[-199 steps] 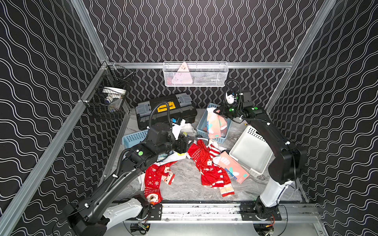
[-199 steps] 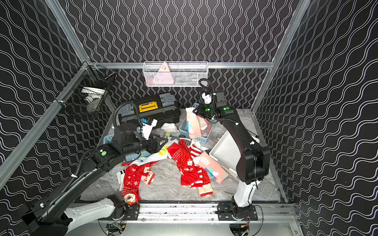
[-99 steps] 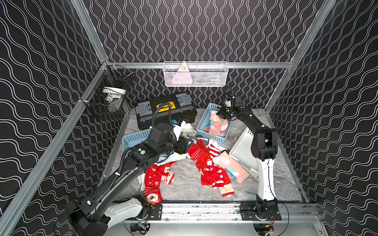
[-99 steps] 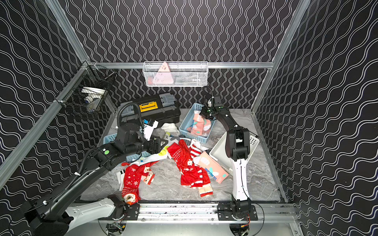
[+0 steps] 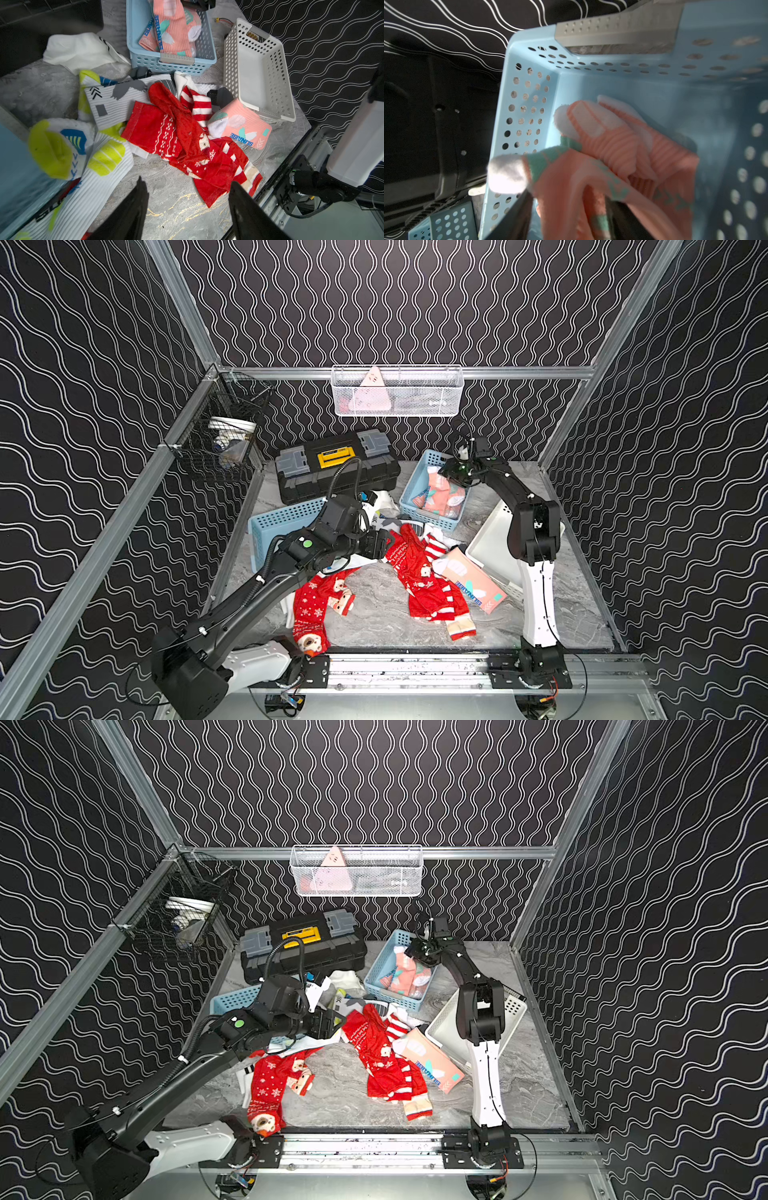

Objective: Sort the socks into the basket by color
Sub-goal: Place the sock in the bin, then pick up the sock at the center of the board.

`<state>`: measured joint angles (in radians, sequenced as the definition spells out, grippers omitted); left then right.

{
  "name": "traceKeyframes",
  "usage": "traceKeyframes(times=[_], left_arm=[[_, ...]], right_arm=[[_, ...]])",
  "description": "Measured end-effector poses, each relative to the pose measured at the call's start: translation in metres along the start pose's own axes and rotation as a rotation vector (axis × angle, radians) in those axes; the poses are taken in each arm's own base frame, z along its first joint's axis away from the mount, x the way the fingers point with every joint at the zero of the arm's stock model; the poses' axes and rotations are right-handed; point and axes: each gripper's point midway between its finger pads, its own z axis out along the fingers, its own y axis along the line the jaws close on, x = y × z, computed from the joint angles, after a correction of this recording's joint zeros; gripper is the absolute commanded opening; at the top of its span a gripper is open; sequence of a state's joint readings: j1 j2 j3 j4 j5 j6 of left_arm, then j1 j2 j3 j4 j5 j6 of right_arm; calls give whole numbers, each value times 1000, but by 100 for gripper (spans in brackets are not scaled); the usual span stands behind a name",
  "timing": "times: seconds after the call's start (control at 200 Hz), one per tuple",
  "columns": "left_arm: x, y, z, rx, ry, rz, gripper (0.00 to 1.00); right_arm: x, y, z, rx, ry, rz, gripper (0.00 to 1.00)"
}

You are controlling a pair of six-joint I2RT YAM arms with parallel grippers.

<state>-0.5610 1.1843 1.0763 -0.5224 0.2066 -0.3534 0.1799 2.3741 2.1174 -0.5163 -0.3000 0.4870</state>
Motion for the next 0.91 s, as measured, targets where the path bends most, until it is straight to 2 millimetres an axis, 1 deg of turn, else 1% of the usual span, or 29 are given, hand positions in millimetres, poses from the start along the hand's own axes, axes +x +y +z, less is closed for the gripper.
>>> traceKeyframes(times=[0.045, 0.105, 0.135, 0.265, 0.375, 0.48, 0.525, 0.62, 0.676, 0.731, 0.821, 0.906], left_arm=[[2, 1, 4, -2, 7, -13, 66], [4, 3, 9, -6, 17, -17, 66], [6, 5, 12, -8, 22, -20, 66], [15, 10, 22, -19, 48, -38, 66], [20, 15, 27, -34, 56, -57, 65], [19, 18, 30, -42, 48, -69, 65], [19, 19, 31, -45, 43, -75, 65], [19, 21, 30, -58, 33, -78, 65], [19, 23, 28, -67, 24, -80, 65], [18, 23, 28, -71, 20, -82, 65], [16, 26, 25, -86, 8, -96, 65], [17, 27, 20, -95, -7, -101, 65]], right_arm=[[-2, 4, -6, 0, -8, -11, 77], [-4, 12, -17, -2, -22, -23, 86], [-5, 16, -22, 0, -29, -32, 88], [-5, 34, -51, 4, -55, -72, 89], [15, 44, -70, 24, -35, -101, 88], [46, 50, -86, 51, 14, -129, 86], [63, 53, -95, 67, 42, -146, 84], [95, 66, -114, 74, 84, -203, 78], [120, 73, -125, 70, 118, -239, 73], [142, 76, -133, 77, 153, -282, 68], [178, 76, -142, 82, 219, -319, 60], [207, 73, -143, 95, 282, -347, 52]])
